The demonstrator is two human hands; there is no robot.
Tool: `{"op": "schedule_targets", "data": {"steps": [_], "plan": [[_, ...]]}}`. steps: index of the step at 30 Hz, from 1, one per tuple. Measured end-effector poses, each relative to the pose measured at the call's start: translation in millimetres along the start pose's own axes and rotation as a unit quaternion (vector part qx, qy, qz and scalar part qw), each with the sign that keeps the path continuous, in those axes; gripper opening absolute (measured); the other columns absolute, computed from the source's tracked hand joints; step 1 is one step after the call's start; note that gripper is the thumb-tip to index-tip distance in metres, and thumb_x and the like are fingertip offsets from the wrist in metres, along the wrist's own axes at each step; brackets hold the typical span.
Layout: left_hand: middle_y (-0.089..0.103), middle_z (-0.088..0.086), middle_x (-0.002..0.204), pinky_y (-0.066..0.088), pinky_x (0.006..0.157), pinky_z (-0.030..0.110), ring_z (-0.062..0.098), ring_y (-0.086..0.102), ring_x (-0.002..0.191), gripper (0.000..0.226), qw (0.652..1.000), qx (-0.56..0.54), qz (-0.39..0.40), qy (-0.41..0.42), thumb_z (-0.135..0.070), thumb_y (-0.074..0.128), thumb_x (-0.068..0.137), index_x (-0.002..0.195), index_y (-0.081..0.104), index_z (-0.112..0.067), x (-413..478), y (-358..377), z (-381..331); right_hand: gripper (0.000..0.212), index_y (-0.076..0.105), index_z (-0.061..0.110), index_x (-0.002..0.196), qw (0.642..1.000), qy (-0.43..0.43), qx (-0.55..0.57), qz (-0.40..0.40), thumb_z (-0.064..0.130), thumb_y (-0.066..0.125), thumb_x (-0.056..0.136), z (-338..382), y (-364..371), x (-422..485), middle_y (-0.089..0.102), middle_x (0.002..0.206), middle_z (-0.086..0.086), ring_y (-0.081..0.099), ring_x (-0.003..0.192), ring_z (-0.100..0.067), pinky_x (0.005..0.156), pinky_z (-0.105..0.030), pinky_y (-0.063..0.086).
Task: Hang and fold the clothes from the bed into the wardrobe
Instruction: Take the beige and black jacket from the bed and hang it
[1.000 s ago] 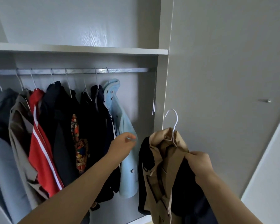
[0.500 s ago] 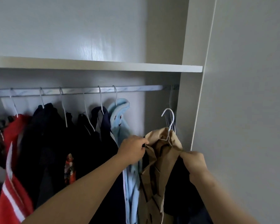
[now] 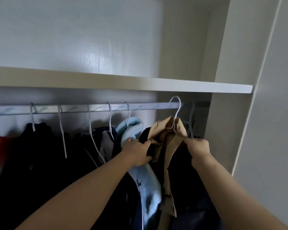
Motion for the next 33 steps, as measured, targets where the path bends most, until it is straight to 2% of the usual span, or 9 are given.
{"op": "schedule_targets", "data": {"steps": [4, 8, 13, 15, 19, 24, 28, 31, 33], "plan": [[0.065, 0.007, 0.104, 0.025, 0.099, 0.037, 0.027, 0.054, 0.105, 0.033, 1.000, 0.001, -0.009, 0.021, -0.043, 0.046, 0.090, 0.107, 0.060, -0.018, 5.6, -7.8, 11.0, 0.005, 0.060, 0.003, 0.079, 1.000, -0.020, -0.005, 0.000, 0.007, 0.062, 0.081, 26.1, 28.9, 28.8, 0.059, 0.085, -0.015, 0.056, 0.084, -0.029, 0.072, -0.033, 0.044], [0.067, 0.003, 0.099, 0.024, 0.104, 0.033, 0.022, 0.053, 0.104, 0.026, 0.997, -0.065, -0.030, 0.033, -0.039, 0.049, 0.089, 0.097, 0.065, -0.021, 4.7, -5.1, 18.8, 0.012, 0.064, 0.007, 0.094, 0.997, -0.044, -0.052, 0.024, 0.010, 0.059, 0.084, 29.8, 61.5, 53.1, 0.061, 0.091, -0.015, 0.058, 0.089, -0.031, 0.076, -0.034, 0.046], [0.069, -0.003, 0.100, 0.028, 0.090, 0.021, 0.018, 0.054, 0.104, 0.023, 0.983, -0.169, -0.037, 0.053, -0.036, 0.055, 0.087, 0.104, 0.067, -0.024, 3.6, -1.9, 24.4, 0.020, 0.067, 0.008, 0.100, 0.986, -0.058, -0.144, 0.054, 0.015, 0.057, 0.083, -3.7, 90.4, 64.1, 0.061, 0.086, -0.011, 0.059, 0.087, -0.030, 0.070, -0.027, 0.041], [0.069, -0.003, 0.100, 0.030, 0.097, 0.024, 0.018, 0.054, 0.105, 0.023, 0.981, -0.179, -0.043, 0.055, -0.034, 0.056, 0.087, 0.105, 0.067, -0.024, 4.4, 0.5, 25.9, 0.020, 0.067, 0.011, 0.101, 0.983, -0.054, -0.164, 0.070, 0.019, 0.058, 0.085, -17.0, 96.0, 64.1, 0.061, 0.085, -0.010, 0.057, 0.084, -0.028, 0.070, -0.027, 0.042], [0.068, -0.004, 0.098, 0.012, 0.103, 0.021, 0.011, 0.053, 0.104, 0.020, 0.980, -0.170, -0.083, 0.062, -0.028, 0.057, 0.087, 0.103, 0.069, -0.023, 2.0, 2.7, 22.3, 0.022, 0.066, 0.014, 0.106, 0.979, -0.074, -0.172, 0.085, 0.023, 0.058, 0.088, -20.5, 98.1, 64.2, 0.060, 0.088, -0.006, 0.055, 0.084, -0.024, 0.072, -0.028, 0.043], [0.068, -0.007, 0.091, 0.018, 0.104, 0.024, 0.009, 0.054, 0.098, 0.018, 0.973, -0.195, -0.120, 0.025, -0.020, 0.054, 0.087, 0.092, 0.071, -0.023, -5.0, 6.8, 18.1, 0.018, 0.064, 0.015, 0.104, 0.971, -0.114, -0.182, 0.108, 0.020, 0.060, 0.087, -28.9, 88.9, 48.7, 0.064, 0.098, -0.004, 0.054, 0.085, -0.018, 0.072, -0.026, 0.041], [0.064, 0.001, 0.098, 0.040, 0.088, 0.021, 0.011, 0.055, 0.094, 0.017, 0.963, -0.244, -0.114, -0.003, -0.015, 0.056, 0.089, 0.097, 0.071, -0.014, -18.2, 12.2, 6.4, 0.027, 0.061, 0.012, 0.113, 0.979, -0.088, -0.153, 0.105, 0.013, 0.057, 0.087, -44.4, 69.3, 29.1, 0.063, 0.105, -0.004, 0.055, 0.090, -0.019, 0.076, -0.026, 0.042], [0.064, 0.001, 0.101, 0.040, 0.082, 0.012, 0.004, 0.052, 0.088, 0.016, 0.945, -0.314, -0.094, -0.022, -0.013, 0.056, 0.090, 0.099, 0.069, -0.012, -37.8, 16.9, -10.9, 0.032, 0.058, 0.015, 0.117, 0.978, -0.074, -0.163, 0.108, 0.011, 0.054, 0.086, -56.8, 49.1, 8.9, 0.061, 0.103, -0.002, 0.053, 0.083, -0.017, 0.068, -0.024, 0.039], [0.065, 0.000, 0.105, 0.037, 0.077, 0.008, 0.008, 0.056, 0.092, 0.018, 0.929, -0.357, -0.080, -0.050, -0.014, 0.055, 0.090, 0.102, 0.068, -0.012, -53.2, 20.7, -25.2, 0.031, 0.058, 0.017, 0.116, 0.977, -0.072, -0.167, 0.107, 0.012, 0.054, 0.086, -62.4, 32.5, -5.8, 0.061, 0.098, 0.000, 0.053, 0.078, -0.015, 0.062, -0.023, 0.038]]}}
Point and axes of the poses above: each hand's wrist, its own x-axis towards the middle knuckle, its own y-axis out of the palm, z = x × y, the point moved 6 cm from there along x, towards the middle knuckle
